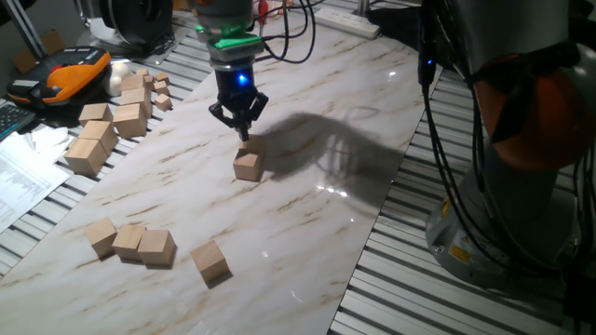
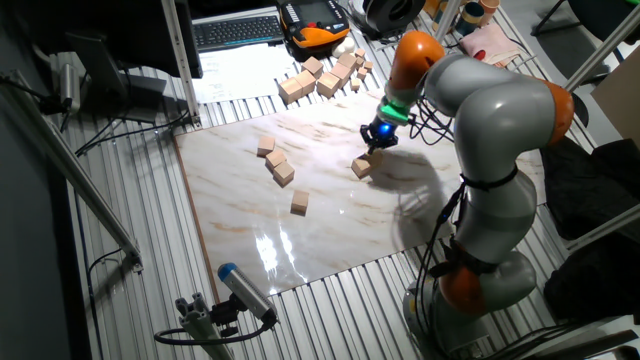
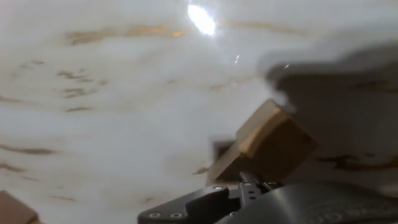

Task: Stack the blocks into a pyramid shape

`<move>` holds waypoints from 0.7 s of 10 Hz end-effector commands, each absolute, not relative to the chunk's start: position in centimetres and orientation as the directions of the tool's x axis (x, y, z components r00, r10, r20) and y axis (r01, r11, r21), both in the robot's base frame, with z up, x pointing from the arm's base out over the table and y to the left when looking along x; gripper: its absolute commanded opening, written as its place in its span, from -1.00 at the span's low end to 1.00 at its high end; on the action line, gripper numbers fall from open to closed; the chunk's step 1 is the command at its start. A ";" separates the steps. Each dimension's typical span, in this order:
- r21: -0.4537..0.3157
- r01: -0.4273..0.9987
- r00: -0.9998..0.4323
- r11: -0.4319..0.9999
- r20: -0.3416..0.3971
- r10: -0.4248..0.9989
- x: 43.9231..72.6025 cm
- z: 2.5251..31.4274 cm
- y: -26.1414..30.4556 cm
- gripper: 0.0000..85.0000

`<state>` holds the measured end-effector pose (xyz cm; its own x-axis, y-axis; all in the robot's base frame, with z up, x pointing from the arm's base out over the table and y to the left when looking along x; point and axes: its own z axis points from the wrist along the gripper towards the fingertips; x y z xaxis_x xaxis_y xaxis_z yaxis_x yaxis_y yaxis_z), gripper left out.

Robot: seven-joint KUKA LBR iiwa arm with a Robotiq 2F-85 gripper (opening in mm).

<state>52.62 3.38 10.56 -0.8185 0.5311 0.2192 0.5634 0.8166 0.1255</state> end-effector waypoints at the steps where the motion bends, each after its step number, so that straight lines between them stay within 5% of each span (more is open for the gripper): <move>1: 0.143 0.590 -0.802 0.794 0.219 0.556 52.8 10.8 6.4 -1.00; 3: 0.123 0.643 -0.763 0.756 0.193 0.617 52.5 10.8 10.7 -0.20; 7: 0.111 0.662 -0.746 0.741 0.191 0.638 51.0 8.6 14.3 -0.20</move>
